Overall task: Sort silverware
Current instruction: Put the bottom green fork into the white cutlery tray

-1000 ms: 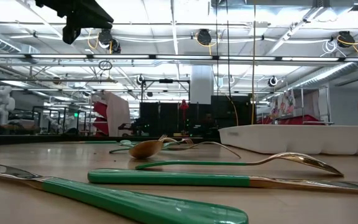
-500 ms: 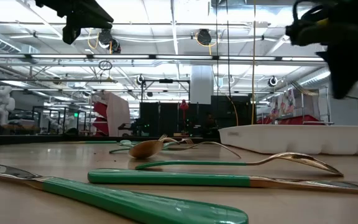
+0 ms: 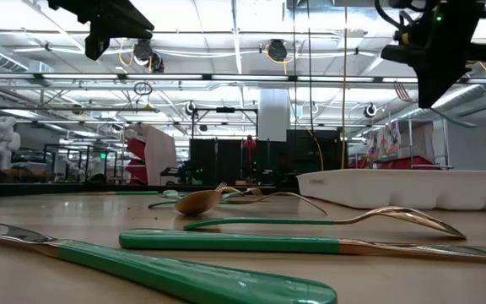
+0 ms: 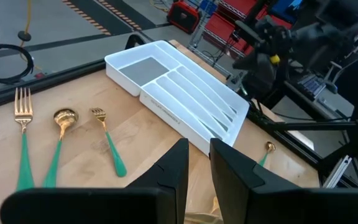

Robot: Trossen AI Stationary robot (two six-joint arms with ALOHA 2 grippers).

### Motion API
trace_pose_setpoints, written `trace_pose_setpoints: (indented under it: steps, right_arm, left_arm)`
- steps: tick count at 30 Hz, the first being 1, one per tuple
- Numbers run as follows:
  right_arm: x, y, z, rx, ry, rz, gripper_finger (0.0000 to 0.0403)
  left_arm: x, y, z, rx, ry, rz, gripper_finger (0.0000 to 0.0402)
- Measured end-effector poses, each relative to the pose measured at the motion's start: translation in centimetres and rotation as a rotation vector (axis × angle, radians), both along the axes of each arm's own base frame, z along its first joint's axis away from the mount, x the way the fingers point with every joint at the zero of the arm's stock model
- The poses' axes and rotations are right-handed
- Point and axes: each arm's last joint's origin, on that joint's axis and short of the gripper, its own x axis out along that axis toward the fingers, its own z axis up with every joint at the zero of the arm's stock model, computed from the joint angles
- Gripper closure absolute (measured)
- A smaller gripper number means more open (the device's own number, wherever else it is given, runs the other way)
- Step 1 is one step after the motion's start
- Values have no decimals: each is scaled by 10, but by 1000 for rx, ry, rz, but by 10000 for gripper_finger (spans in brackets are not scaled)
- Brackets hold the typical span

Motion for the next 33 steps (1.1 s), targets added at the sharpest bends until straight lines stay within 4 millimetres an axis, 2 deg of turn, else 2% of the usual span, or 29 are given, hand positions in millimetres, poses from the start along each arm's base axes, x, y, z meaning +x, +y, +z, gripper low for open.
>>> trace_pose_setpoints:
  steps: [6,14,22,33]
  right_arm:
    - [-6,-16,-23,11,-108,-27,403]
    - [11,-34,-53,62,-193,1,403]
    - [18,-48,-71,116,-124,9,403]
    - [33,-51,-94,183,-35,35,403]
  left_arm:
    - [0,0,0,2,1,-1,329]
    - [0,1,0,10,2,23,329]
    - [0,1,0,10,3,25,329]
    - [-1,1,-1,9,15,26,329]
